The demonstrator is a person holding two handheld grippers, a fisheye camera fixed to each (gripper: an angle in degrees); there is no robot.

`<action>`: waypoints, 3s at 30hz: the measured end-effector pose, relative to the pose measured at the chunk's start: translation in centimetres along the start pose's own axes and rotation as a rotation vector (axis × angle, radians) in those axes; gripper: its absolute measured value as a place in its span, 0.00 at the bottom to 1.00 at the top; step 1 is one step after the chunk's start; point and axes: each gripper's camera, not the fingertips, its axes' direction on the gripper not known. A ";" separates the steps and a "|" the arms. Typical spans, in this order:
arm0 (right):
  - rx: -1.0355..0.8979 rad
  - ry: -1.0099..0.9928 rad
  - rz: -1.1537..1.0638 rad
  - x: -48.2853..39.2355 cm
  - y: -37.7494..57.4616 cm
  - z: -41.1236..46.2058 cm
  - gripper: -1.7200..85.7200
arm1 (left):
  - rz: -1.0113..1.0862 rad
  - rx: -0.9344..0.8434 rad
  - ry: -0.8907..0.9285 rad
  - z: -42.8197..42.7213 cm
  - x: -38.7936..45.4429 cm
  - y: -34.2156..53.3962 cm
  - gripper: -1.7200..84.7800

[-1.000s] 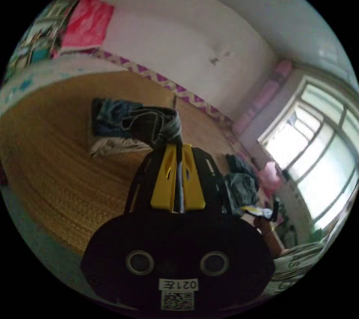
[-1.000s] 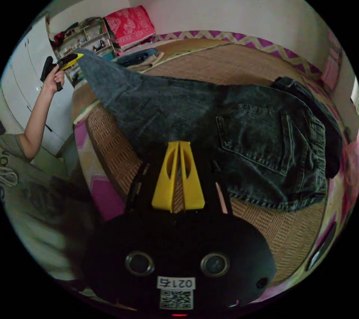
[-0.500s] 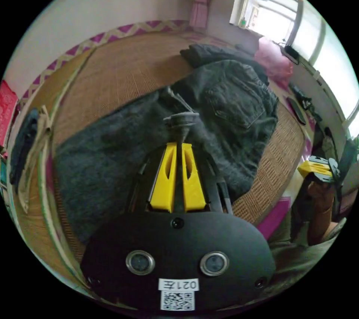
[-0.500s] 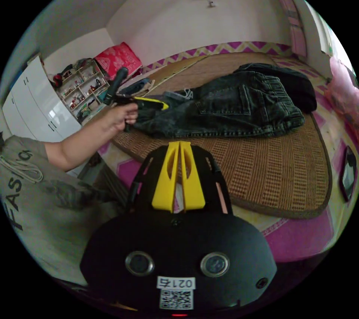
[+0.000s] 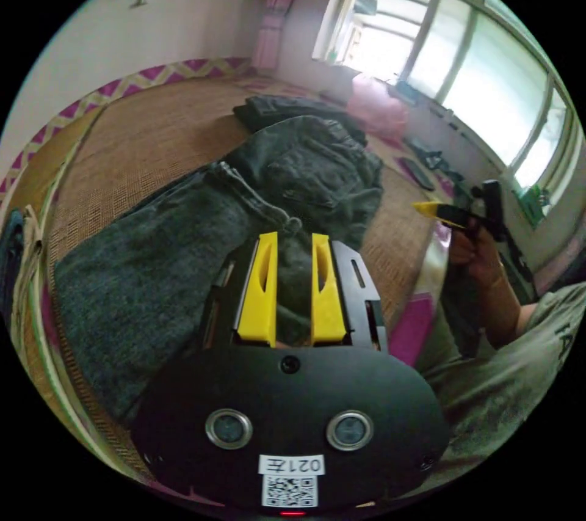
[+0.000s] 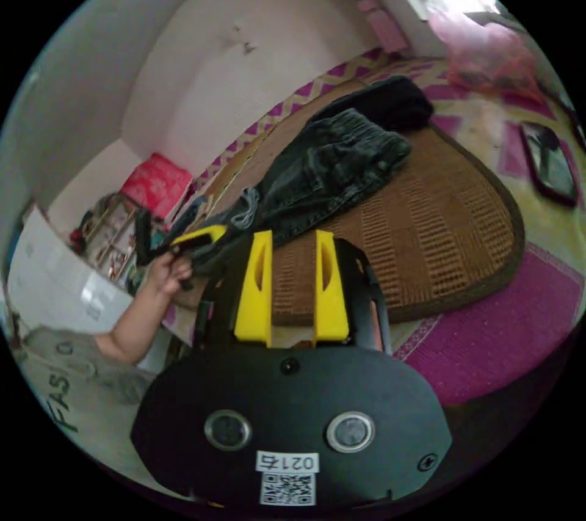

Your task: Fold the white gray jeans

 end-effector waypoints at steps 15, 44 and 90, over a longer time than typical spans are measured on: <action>0.108 -0.100 0.571 13.4 -11.0 5.8 0.15 | -0.106 0.208 -0.007 -10.6 -1.6 13.4 0.02; -0.205 0.150 -0.939 -52.9 3.2 43.0 0.07 | -0.440 0.184 -0.359 -26.2 -16.9 23.4 0.01; -0.554 -0.461 -0.318 -24.4 -27.8 56.8 0.08 | -0.543 0.319 0.172 -52.0 -51.4 -0.2 0.07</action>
